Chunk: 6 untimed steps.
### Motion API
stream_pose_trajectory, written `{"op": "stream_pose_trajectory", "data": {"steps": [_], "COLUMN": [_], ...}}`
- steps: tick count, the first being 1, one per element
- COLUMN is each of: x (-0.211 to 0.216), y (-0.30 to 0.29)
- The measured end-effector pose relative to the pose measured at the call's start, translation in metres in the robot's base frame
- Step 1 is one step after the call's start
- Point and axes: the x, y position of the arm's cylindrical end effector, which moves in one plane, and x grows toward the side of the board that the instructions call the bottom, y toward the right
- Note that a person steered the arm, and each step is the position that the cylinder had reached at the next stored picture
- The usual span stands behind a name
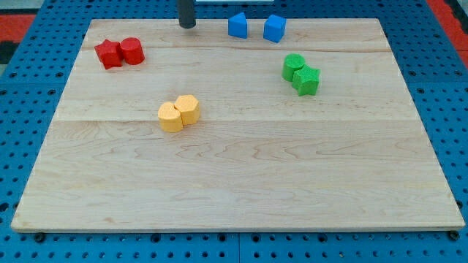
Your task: Slide the blue triangle into the blue cube
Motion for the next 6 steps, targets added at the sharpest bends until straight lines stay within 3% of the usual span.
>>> {"op": "stream_pose_trajectory", "data": {"steps": [3, 6], "x": [0.001, 0.001], "y": [0.025, 0.125]}}
